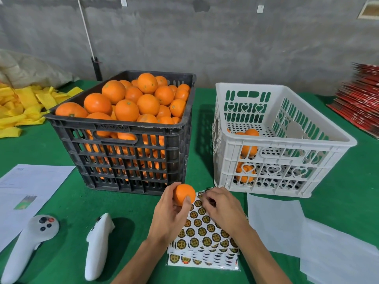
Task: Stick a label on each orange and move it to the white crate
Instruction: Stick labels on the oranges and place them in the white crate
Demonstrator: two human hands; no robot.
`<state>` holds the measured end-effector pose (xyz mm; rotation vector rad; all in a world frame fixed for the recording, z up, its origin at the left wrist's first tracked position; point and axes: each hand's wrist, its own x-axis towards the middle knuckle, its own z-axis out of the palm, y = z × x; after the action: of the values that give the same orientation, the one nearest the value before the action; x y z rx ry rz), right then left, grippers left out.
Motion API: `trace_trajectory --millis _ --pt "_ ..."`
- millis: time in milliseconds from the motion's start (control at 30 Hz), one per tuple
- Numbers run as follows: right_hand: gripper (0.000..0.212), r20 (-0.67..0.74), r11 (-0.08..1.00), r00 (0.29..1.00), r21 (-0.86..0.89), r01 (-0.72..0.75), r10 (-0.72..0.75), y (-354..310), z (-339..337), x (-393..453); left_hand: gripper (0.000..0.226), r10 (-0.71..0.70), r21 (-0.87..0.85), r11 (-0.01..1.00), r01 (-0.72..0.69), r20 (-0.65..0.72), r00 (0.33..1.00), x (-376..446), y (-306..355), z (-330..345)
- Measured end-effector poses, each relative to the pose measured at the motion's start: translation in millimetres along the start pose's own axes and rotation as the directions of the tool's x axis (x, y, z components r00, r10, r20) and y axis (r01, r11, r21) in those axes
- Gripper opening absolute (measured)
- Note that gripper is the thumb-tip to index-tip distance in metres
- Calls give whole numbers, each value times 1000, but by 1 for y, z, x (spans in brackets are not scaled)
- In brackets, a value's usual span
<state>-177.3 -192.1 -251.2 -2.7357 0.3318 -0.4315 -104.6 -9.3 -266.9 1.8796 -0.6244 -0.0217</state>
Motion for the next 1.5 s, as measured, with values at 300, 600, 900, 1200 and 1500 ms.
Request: trace_trajectory --millis 300,600,900,1200,1500 --pt "58 32 982 982 19 -187 186 -10 5 12 36 31 -31 999 -30 13 999 3 -10 2" --pt "35 -26 976 978 70 -204 206 -12 8 10 50 48 -94 995 -44 45 998 -1 0 0" --pt "30 -65 992 992 58 -109 112 -9 7 3 36 -102 -385 919 85 -23 995 1 7 3" --pt "66 150 985 986 168 41 -67 -7 1 -9 31 -281 -379 899 219 -119 952 4 21 2" --pt "39 60 982 994 171 80 -92 -10 0 -8 38 -569 -647 481 591 282 772 13 27 -25"
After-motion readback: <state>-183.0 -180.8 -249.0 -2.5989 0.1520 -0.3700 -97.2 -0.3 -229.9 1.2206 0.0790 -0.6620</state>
